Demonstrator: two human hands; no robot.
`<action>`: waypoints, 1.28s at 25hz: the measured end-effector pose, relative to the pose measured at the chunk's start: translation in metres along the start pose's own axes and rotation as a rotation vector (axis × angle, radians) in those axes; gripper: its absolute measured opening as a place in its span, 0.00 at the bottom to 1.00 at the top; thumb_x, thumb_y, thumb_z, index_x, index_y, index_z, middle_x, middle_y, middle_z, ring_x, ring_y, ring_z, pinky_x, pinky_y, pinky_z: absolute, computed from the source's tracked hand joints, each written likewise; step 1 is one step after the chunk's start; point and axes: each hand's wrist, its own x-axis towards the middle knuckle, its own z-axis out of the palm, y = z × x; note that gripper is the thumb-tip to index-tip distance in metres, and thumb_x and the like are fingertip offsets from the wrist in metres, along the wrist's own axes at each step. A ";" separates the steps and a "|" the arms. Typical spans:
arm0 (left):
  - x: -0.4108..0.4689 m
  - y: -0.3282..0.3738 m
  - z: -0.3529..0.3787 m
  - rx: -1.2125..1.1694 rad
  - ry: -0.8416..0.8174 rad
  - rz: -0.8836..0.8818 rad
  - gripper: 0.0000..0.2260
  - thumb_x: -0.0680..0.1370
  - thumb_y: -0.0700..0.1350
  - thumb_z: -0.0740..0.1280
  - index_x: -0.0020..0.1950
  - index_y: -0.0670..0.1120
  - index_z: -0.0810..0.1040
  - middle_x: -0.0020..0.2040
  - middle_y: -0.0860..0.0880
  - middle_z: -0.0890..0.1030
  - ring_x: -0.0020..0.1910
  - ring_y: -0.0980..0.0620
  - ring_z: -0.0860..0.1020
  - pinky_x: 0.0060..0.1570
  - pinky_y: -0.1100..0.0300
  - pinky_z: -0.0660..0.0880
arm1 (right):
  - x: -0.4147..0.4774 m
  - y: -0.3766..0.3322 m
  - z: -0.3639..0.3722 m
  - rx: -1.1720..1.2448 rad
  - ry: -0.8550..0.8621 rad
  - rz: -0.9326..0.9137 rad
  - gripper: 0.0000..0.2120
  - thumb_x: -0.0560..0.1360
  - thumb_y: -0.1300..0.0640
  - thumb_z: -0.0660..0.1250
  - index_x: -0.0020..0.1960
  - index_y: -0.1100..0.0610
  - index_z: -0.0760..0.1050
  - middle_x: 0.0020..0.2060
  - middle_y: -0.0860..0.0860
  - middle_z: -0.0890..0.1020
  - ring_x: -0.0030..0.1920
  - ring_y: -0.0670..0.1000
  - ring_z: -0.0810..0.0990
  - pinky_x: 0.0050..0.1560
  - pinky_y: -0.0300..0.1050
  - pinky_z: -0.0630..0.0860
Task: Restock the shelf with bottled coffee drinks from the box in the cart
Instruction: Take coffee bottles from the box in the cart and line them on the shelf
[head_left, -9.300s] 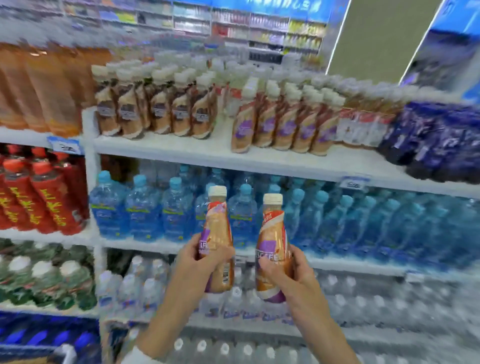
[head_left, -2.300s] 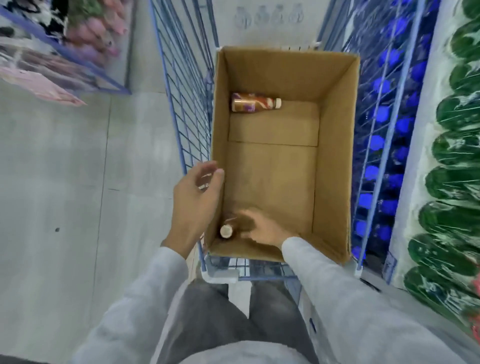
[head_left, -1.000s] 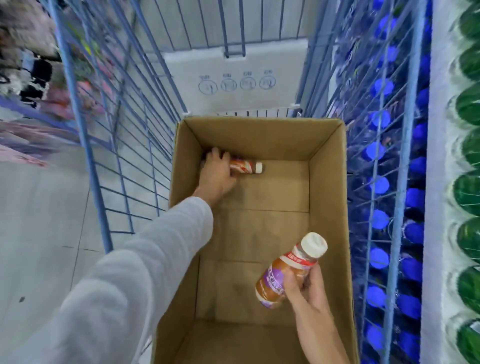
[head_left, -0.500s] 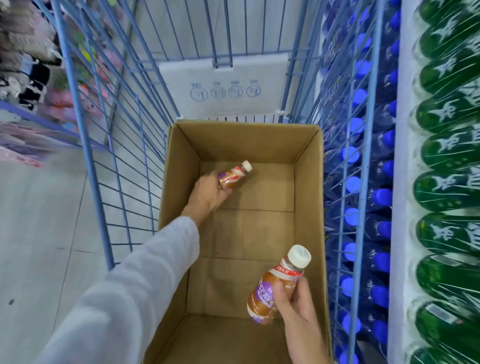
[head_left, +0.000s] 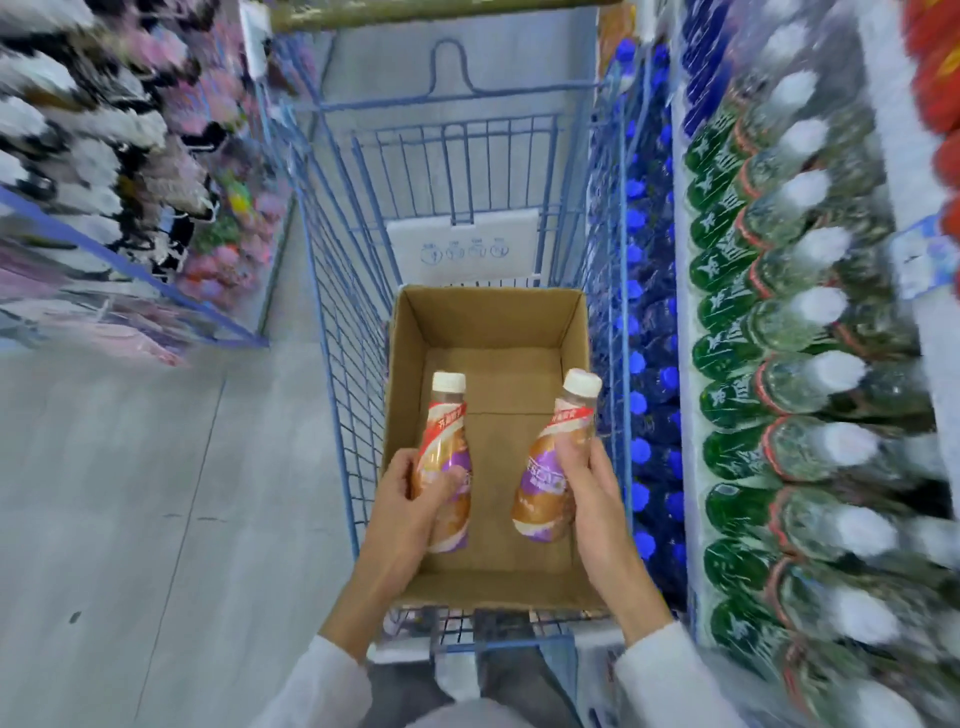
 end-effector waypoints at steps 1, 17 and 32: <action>-0.014 0.006 -0.003 -0.003 -0.016 0.015 0.24 0.65 0.59 0.76 0.55 0.49 0.77 0.49 0.46 0.86 0.45 0.47 0.86 0.45 0.47 0.84 | -0.014 -0.003 0.003 0.011 0.007 -0.022 0.27 0.66 0.32 0.74 0.61 0.41 0.78 0.49 0.45 0.87 0.48 0.45 0.85 0.44 0.36 0.79; -0.194 0.004 -0.018 0.052 -0.710 0.261 0.06 0.74 0.49 0.73 0.49 0.52 0.85 0.42 0.48 0.87 0.37 0.51 0.85 0.36 0.59 0.81 | -0.292 0.023 0.020 0.156 0.346 -0.422 0.23 0.67 0.29 0.74 0.55 0.41 0.82 0.53 0.49 0.87 0.53 0.50 0.86 0.48 0.43 0.81; -0.477 -0.123 0.140 0.330 -1.397 0.153 0.20 0.56 0.55 0.77 0.44 0.47 0.86 0.40 0.43 0.86 0.33 0.47 0.84 0.31 0.57 0.80 | -0.616 0.125 -0.127 0.390 1.154 -0.690 0.18 0.67 0.33 0.70 0.47 0.46 0.82 0.41 0.46 0.85 0.43 0.46 0.84 0.44 0.41 0.79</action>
